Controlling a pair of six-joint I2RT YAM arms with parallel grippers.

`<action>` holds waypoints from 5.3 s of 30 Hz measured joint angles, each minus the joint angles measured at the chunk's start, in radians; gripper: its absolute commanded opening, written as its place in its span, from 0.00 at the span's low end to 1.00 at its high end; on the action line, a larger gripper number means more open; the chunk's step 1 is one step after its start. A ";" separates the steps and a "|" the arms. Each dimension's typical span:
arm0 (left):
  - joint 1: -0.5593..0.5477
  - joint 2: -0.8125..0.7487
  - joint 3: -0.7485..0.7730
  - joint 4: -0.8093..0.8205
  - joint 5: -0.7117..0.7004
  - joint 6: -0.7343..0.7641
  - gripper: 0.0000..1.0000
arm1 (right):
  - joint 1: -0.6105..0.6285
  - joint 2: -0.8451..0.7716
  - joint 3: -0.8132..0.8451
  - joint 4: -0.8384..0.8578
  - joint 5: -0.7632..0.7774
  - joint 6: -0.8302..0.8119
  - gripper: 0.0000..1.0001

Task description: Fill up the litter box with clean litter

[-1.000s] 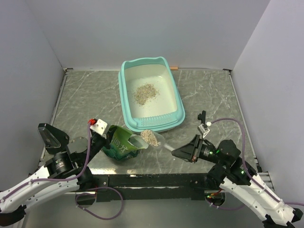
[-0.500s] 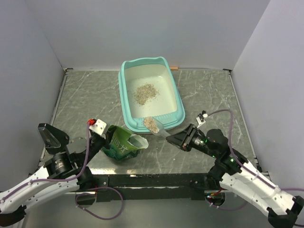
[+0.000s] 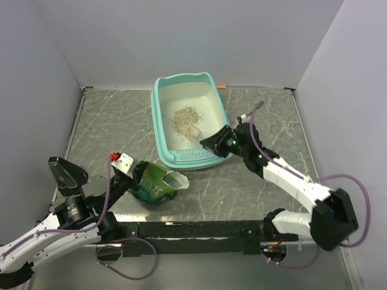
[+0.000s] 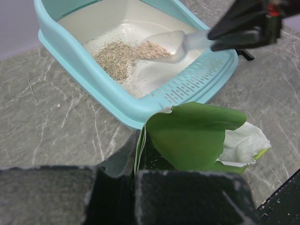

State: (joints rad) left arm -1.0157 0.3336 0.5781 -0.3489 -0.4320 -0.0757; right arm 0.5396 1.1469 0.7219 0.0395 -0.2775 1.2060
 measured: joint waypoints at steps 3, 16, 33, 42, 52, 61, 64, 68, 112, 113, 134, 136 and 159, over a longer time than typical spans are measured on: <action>0.000 -0.005 0.000 -0.002 0.002 0.000 0.01 | -0.033 0.133 0.151 -0.074 -0.005 -0.101 0.00; 0.001 -0.009 0.000 -0.007 0.006 0.000 0.01 | -0.049 0.711 1.079 -0.846 0.261 -0.782 0.00; 0.001 -0.011 0.000 -0.008 -0.010 -0.016 0.01 | 0.054 0.133 0.780 -1.035 0.161 -0.932 0.00; 0.000 -0.019 0.000 -0.012 -0.018 -0.016 0.01 | 0.081 -0.127 0.695 -1.083 -0.131 -0.872 0.00; 0.000 -0.023 0.000 -0.014 -0.044 -0.023 0.01 | 0.211 -0.118 0.666 -1.081 -0.245 -0.802 0.00; 0.000 -0.024 0.000 -0.014 -0.053 -0.024 0.01 | 0.284 -0.085 0.605 -1.064 -0.228 -0.761 0.00; 0.000 -0.028 0.000 -0.015 -0.052 -0.023 0.01 | 0.294 -0.042 0.600 -1.033 -0.220 -0.752 0.00; 0.000 -0.029 0.000 -0.016 -0.050 -0.023 0.01 | 0.314 0.043 0.603 -0.987 -0.221 -0.750 0.00; 0.000 -0.044 0.000 -0.001 -0.037 -0.023 0.01 | 0.347 0.123 0.513 -0.736 0.028 -0.431 0.30; 0.000 -0.044 0.000 0.000 -0.037 -0.023 0.01 | 0.347 0.122 0.511 -0.734 0.031 -0.425 0.31; 0.000 -0.049 0.000 -0.003 -0.036 -0.023 0.01 | 0.348 0.076 0.435 -0.665 0.136 -0.323 0.41; 0.000 -0.049 0.000 -0.003 -0.036 -0.023 0.01 | 0.348 0.073 0.429 -0.660 0.141 -0.316 0.41; 0.000 -0.065 0.000 -0.011 -0.027 -0.019 0.01 | 0.298 0.187 0.626 -0.779 -0.004 -0.472 0.00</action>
State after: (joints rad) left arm -1.0157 0.2687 0.5781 -0.3603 -0.4591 -0.0948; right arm 0.8379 1.3338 1.3476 -0.7399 -0.2817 0.7338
